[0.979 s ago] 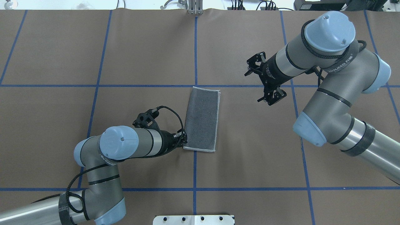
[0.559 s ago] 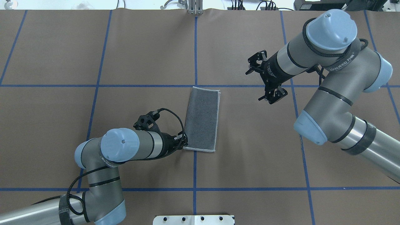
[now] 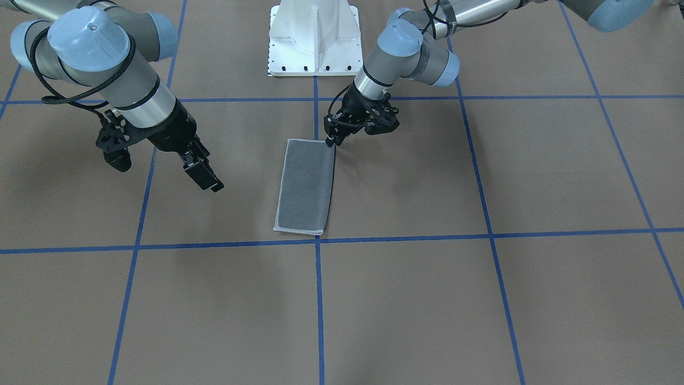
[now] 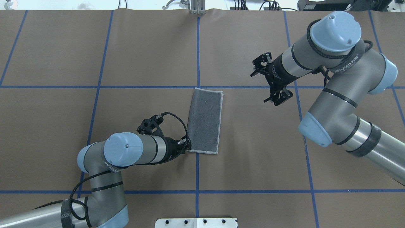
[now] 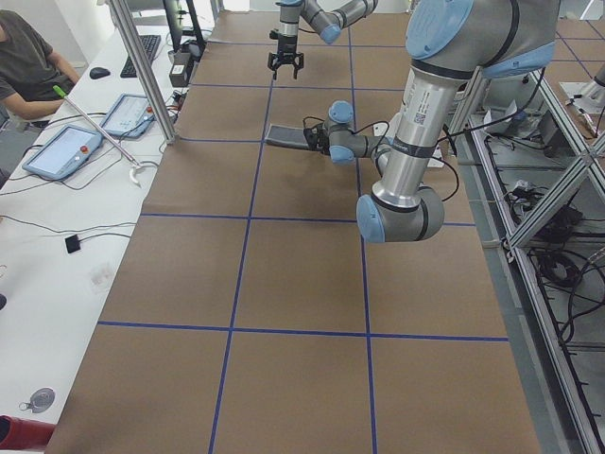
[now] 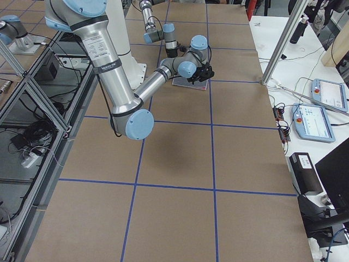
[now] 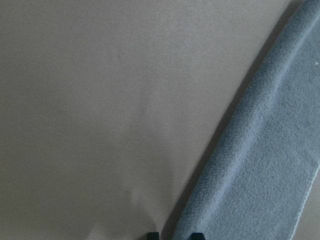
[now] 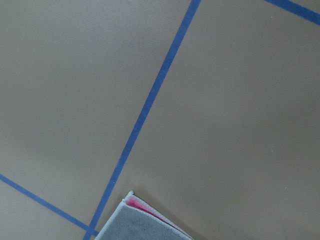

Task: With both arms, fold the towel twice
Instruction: 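Lift the towel end and fold it toward the far end with the left gripper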

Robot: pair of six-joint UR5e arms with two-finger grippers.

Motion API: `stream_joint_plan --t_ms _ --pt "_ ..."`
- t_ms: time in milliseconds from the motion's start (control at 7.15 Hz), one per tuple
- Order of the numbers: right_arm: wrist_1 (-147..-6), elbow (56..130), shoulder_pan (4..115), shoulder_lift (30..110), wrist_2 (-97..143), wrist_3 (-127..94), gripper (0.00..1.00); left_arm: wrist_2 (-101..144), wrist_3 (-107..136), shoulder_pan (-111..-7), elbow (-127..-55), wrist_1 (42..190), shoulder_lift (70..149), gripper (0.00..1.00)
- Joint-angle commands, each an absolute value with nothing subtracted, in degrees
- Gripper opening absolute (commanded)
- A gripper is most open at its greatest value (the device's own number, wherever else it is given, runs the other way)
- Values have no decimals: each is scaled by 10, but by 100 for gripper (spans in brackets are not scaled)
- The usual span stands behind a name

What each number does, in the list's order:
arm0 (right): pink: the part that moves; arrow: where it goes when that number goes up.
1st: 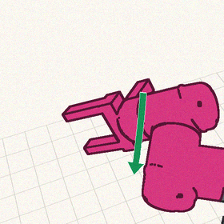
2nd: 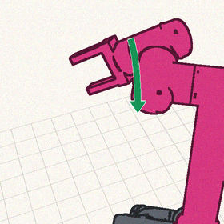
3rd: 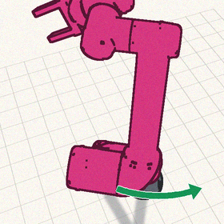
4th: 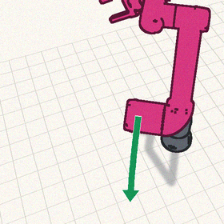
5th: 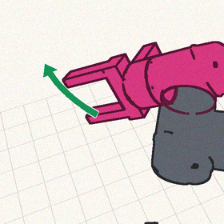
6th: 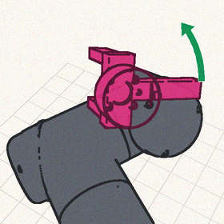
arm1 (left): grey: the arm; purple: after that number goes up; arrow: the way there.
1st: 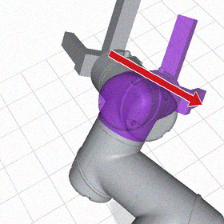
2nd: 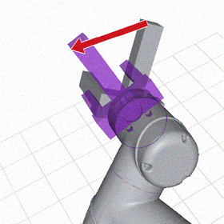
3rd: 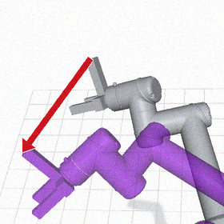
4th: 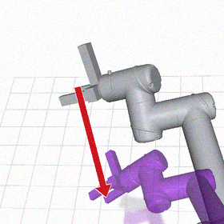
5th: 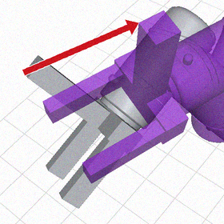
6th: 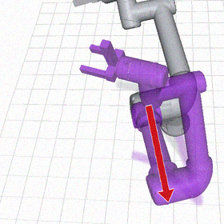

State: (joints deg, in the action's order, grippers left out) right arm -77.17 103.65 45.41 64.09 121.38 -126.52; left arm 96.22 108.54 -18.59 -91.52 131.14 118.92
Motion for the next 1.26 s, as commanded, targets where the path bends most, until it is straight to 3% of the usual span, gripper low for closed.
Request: stream_joint_plan --t_ms 0,280,1119 --pt "-772 1034 458 645 1214 -1231 100 962 1085 -181 -912 1311 1193 24" --pt "-773 1034 468 651 1216 -1209 100 962 1085 -181 -912 1311 1192 0" --pt "-772 1034 475 664 1219 -1189 100 960 1090 -191 -943 1296 1209 0"
